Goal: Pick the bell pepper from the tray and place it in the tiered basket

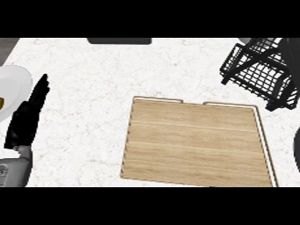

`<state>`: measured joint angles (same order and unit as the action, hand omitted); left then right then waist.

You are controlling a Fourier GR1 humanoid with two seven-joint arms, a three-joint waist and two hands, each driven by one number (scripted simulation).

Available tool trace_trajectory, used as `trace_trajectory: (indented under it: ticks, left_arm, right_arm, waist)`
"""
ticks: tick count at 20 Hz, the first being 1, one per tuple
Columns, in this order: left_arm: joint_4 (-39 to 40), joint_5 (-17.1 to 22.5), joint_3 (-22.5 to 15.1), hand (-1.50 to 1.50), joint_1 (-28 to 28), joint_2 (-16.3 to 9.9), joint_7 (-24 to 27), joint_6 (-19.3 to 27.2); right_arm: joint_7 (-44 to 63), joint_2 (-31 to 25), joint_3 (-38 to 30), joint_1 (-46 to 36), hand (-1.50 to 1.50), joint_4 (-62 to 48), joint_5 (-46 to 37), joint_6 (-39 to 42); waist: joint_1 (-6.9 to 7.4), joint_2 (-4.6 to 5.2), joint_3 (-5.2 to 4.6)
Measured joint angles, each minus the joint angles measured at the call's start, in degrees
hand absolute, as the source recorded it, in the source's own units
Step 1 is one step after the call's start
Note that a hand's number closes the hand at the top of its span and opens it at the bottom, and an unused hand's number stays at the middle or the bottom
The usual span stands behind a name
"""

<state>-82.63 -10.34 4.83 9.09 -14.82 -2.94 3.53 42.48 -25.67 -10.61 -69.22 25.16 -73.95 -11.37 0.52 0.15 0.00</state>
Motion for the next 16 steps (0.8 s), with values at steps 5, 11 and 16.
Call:
trace_trajectory:
  ticks: [5, 11, 16]
  left_arm:
    - [-1.7, 0.2, -0.1, 0.0, -0.4, 0.1, -1.2, -0.5]
    - [-1.2, -0.2, -0.2, 0.0, -0.4, 0.5, -0.5, -0.6]
    - [-1.6, -0.7, -0.3, 0.0, -0.9, 0.9, -0.4, -0.2]
  right_arm:
    - [-0.6, 0.5, -5.5, 2.5, -1.5, 1.9, 6.4, -1.4]
    - [-3.2, 0.9, -8.4, 4.9, -1.5, 4.4, 10.1, -7.0]
    - [-5.5, 1.1, -10.1, 7.2, -1.5, 8.6, 12.8, -12.6]
  waist:
    - [0.06, -0.44, -0.46]
    - [0.37, -0.67, -1.06]
    - [0.2, -0.61, -0.84]
